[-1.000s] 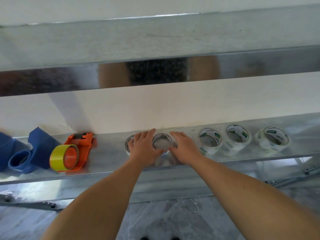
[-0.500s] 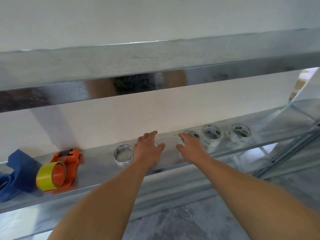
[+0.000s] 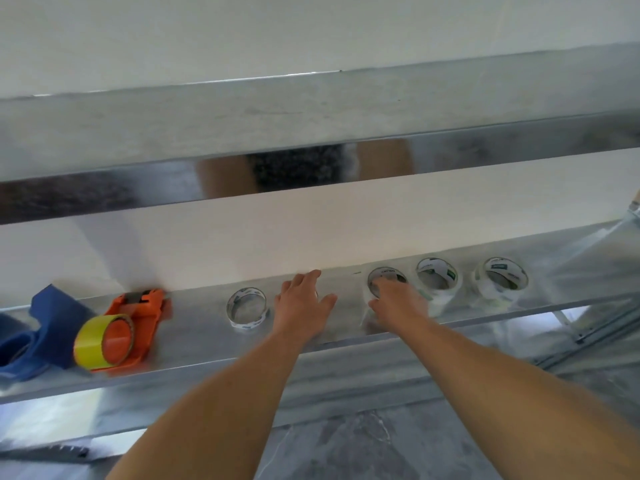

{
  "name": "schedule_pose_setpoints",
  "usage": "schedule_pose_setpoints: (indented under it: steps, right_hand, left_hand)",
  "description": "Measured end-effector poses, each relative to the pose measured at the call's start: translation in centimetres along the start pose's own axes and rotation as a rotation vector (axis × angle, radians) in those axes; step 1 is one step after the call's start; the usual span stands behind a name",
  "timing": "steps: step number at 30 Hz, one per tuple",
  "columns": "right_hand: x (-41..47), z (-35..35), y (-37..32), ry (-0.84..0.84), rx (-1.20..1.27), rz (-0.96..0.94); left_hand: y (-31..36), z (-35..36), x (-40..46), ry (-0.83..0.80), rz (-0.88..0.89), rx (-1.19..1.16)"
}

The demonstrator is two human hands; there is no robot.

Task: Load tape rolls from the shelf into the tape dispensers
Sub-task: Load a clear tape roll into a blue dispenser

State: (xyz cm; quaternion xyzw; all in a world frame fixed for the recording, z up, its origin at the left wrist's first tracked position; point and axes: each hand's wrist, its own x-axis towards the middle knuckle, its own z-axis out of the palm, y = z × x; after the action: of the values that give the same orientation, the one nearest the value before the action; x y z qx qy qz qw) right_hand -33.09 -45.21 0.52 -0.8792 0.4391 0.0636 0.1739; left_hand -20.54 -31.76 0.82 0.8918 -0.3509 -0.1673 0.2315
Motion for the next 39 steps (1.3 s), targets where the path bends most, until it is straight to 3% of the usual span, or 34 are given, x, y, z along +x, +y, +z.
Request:
schedule_pose_setpoints:
  steps: [7,21,30,39]
  right_hand:
    - [0.1,0.4,-0.1,0.016,0.01,-0.012]
    - [-3.1,-1.5,-2.4,0.14,0.771,-0.014]
    - [-5.2,-1.5,-5.5,0.085,1.027,-0.075]
    - [-6.5,-2.8,-7.8,-0.013,0.956,-0.274]
  left_hand:
    - [-0.1,0.4,-0.1,0.011,-0.08,-0.07]
    - [0.5,-1.6,-1.6,0.016,-0.061,-0.339]
    - [-2.0,-4.6,-3.1,0.047,-0.077,-0.665]
    - [-5.3,-8.1,-4.2,-0.101,0.274,-0.283]
